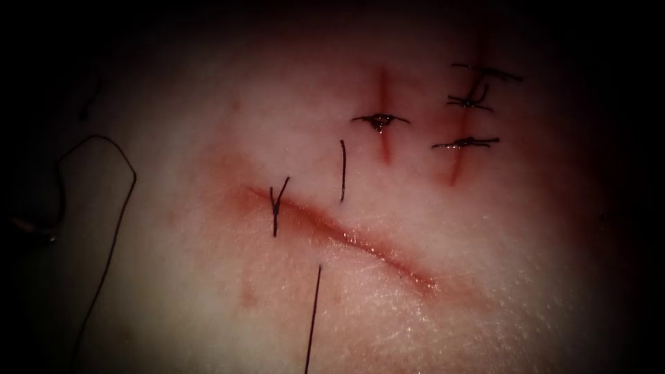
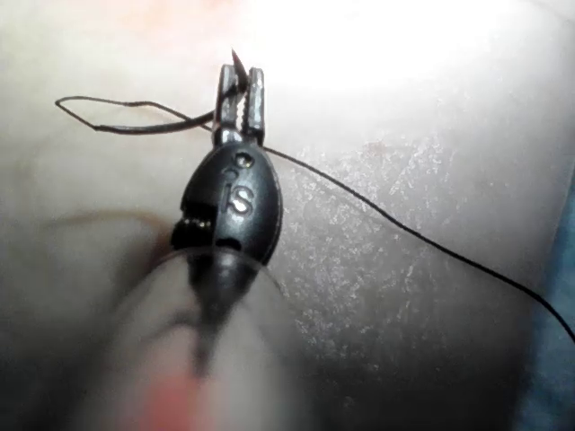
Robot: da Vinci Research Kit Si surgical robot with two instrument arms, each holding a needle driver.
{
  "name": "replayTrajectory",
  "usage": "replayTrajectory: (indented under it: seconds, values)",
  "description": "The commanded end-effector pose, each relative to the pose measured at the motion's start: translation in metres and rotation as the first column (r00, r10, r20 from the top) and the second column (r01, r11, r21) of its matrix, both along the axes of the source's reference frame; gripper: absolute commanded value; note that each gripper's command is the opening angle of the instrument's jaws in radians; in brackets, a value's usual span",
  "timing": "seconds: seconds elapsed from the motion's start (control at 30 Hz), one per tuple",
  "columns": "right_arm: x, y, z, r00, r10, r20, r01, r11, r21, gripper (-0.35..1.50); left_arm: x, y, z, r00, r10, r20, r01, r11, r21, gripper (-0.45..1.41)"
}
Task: Wound Closure
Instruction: Use the right tool to pull the full length of suture through the stitch except for a short suture tail, then use the right gripper to adjust the suture tail while setting the needle down with the left.
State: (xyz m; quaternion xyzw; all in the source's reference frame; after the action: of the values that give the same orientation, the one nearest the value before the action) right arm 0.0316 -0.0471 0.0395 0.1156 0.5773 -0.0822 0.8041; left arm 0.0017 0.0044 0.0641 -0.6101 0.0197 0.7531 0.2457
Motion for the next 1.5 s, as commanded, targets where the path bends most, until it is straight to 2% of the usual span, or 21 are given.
replayTrajectory:
  seconds: [0.03, 0.07, 0.17, 0.27, 0.4, 0.47, 0.5, 0.57, 0.6, 0.63, 0.7, 0.77, 0.83, 0.87, 1.03, 1.07, 1.17, 1.2, 1.27, 1.4, 1.5]
  values:
    - [0.0006, 0.0001, 0.0007, 1.000, 0.015, 0.005, -0.015, 1.000, 0.007, 1.40, -0.0005, -0.0005, 0.0006, 1.000, 0.001, 0.000, -0.001, 1.000, 0.003, -0.45]
    - [0.0003, 0.0004, 0.0011, 0.999, 0.029, 0.017, -0.030, 0.999, 0.027, 1.46, -0.0005, -0.0005, 0.0006, 1.000, 0.001, 0.000, -0.001, 1.000, 0.003, -0.45]
    - [-0.0023, 0.0020, 0.0023, 0.995, 0.075, 0.058, -0.081, 0.992, 0.096, 1.46, -0.0005, -0.0004, 0.0005, 1.000, 0.002, 0.000, -0.002, 1.000, 0.003, -0.45]
    - [-0.0058, 0.0046, 0.0035, 0.984, 0.144, 0.103, -0.153, 0.985, 0.081, 1.48, -0.0005, -0.0003, 0.0006, 1.000, 0.002, 0.000, -0.002, 1.000, 0.004, -0.45]
    - [-0.0108, 0.0089, 0.0046, 0.985, 0.148, 0.093, -0.145, 0.989, -0.033, 1.48, -0.0005, -0.0003, 0.0007, 1.000, 0.001, 0.000, -0.001, 1.000, 0.004, -0.45]
    - [-0.0132, 0.0114, 0.0051, 0.973, 0.193, 0.130, -0.184, 0.980, -0.076, 1.48, -0.0005, -0.0002, 0.0007, 1.000, 0.001, 0.000, -0.001, 1.000, 0.004, -0.45]
    - [-0.0150, 0.0138, 0.0056, 0.956, 0.238, 0.173, -0.228, 0.970, -0.080, 1.48, -0.0006, -0.0002, 0.0007, 1.000, 0.000, -0.001, 0.000, 1.000, 0.004, -0.45]
    - [-0.0156, 0.0149, 0.0059, 0.948, 0.254, 0.190, -0.244, 0.967, -0.075, 1.48, -0.0006, -0.0003, 0.0007, 1.000, 0.000, -0.001, 0.000, 1.000, 0.004, -0.45]
    - [-0.0165, 0.0171, 0.0065, 0.928, 0.292, 0.233, -0.289, 0.956, -0.048, 1.36, -0.0007, -0.0002, 0.0007, 1.000, 0.001, 0.001, -0.001, 1.000, 0.004, -0.45]
    - [-0.0165, 0.0171, 0.0065, 0.928, 0.292, 0.233, -0.289, 0.956, -0.048, 1.36, -0.0007, -0.0002, 0.0007, 1.000, 0.001, 0.001, -0.001, 1.000, 0.004, -0.45]
    - [-0.0168, 0.0187, 0.0072, 0.884, 0.362, 0.297, -0.396, 0.916, 0.061, 1.26, -0.0008, -0.0002, 0.0008, 1.000, 0.001, 0.001, -0.001, 1.000, 0.004, -0.45]
    - [-0.0165, 0.0203, 0.0081, 0.819, 0.462, 0.340, -0.534, 0.830, 0.160, 1.24, -0.0008, -0.0003, 0.0009, 1.000, 0.003, 0.003, -0.003, 1.000, 0.002, -0.45]
    - [-0.0160, 0.0215, 0.0088, 0.763, 0.524, 0.379, -0.628, 0.741, 0.240, 1.33, -0.0008, -0.0003, 0.0009, 1.000, 0.002, 0.004, -0.002, 1.000, 0.001, -0.45]
    - [-0.0157, 0.0223, 0.0093, 0.727, 0.547, 0.415, -0.679, 0.666, 0.309, 1.33, -0.0008, -0.0004, 0.0010, 1.000, 0.002, 0.003, -0.002, 1.000, 0.001, -0.45]
    - [-0.0141, 0.0254, 0.0114, 0.611, 0.555, 0.565, -0.788, 0.362, 0.498, 1.26, -0.0009, -0.0005, 0.0011, 1.000, 0.001, 0.007, -0.001, 1.000, 0.004, -0.45]
    - [-0.0134, 0.0266, 0.0125, 0.576, 0.552, 0.603, -0.807, 0.266, 0.527, 1.26, -0.0010, -0.0005, 0.0011, 1.000, 0.001, 0.007, -0.001, 1.000, 0.004, -0.45]
    - [-0.0124, 0.0284, 0.0143, 0.552, 0.541, 0.635, -0.803, 0.139, 0.579, 1.28, -0.0012, -0.0005, 0.0012, 1.000, 0.002, 0.011, -0.003, 1.000, 0.003, -0.45]
    - [-0.0119, 0.0293, 0.0154, 0.538, 0.535, 0.652, -0.797, 0.072, 0.599, 1.29, -0.0015, -0.0006, 0.0013, 1.000, 0.004, 0.015, -0.004, 1.000, 0.001, -0.45]
    - [-0.0113, 0.0301, 0.0167, 0.544, 0.508, 0.667, -0.774, -0.003, 0.634, 1.29, -0.0018, -0.0006, 0.0014, 1.000, 0.009, 0.013, -0.009, 1.000, 0.002, -0.45]
    - [-0.0102, 0.0308, 0.0189, 0.538, 0.464, 0.704, -0.778, -0.048, 0.626, 1.29, -0.0021, -0.0005, 0.0018, 1.000, 0.010, 0.016, -0.010, 1.000, 0.007, -0.45]
    - [-0.0095, 0.0310, 0.0203, 0.551, 0.410, 0.727, -0.770, -0.086, 0.632, 1.29, -0.0021, -0.0006, 0.0020, 1.000, 0.009, 0.016, -0.009, 1.000, 0.005, -0.45]
